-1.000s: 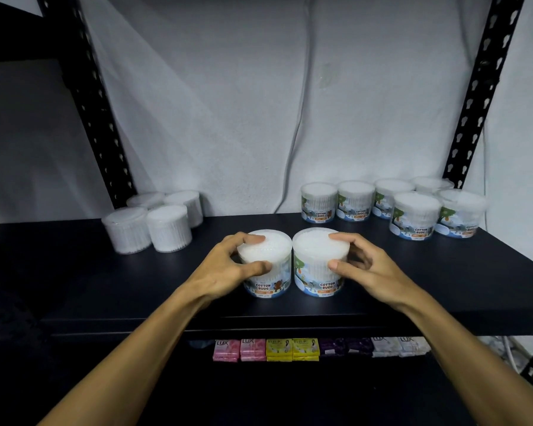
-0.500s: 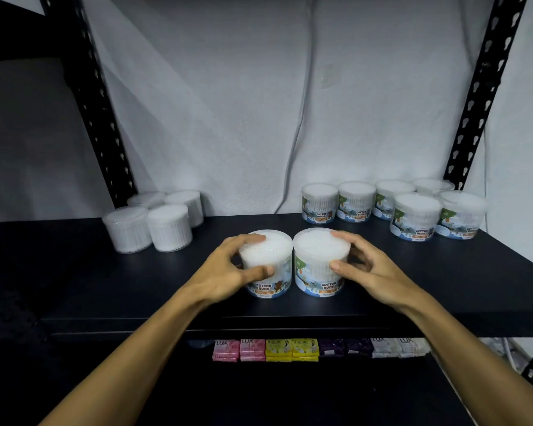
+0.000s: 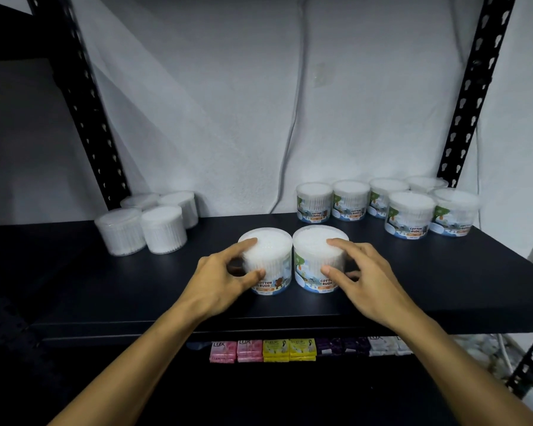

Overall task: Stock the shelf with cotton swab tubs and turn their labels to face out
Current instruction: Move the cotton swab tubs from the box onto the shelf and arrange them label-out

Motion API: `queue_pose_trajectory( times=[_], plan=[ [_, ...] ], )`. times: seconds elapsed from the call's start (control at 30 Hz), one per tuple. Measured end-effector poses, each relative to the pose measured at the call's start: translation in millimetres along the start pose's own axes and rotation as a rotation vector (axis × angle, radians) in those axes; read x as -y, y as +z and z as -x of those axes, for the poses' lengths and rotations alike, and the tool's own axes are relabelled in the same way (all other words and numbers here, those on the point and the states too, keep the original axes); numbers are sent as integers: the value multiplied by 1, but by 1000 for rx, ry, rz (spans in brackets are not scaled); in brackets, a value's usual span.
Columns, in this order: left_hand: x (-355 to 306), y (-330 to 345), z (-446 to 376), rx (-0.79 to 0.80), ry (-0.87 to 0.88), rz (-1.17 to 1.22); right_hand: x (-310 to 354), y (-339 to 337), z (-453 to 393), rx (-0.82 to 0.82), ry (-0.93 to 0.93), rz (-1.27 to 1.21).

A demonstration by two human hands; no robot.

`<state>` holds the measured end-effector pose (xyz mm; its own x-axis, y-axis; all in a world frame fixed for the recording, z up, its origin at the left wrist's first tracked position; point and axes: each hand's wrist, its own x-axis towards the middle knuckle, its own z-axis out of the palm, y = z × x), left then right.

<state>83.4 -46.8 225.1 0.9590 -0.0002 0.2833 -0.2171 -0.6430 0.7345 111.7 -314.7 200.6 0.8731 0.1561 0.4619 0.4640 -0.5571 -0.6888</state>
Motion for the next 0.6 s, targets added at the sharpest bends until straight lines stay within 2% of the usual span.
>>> queue_pose_trajectory(
  times=[0.33,0.6],
  plan=[
    [-20,51,-56,38,16,-17,-41,-32,-38,-13,128,111],
    [-34,85,-108,74,14,-28,-65,-51,-82,-26,247,108]
  ],
)
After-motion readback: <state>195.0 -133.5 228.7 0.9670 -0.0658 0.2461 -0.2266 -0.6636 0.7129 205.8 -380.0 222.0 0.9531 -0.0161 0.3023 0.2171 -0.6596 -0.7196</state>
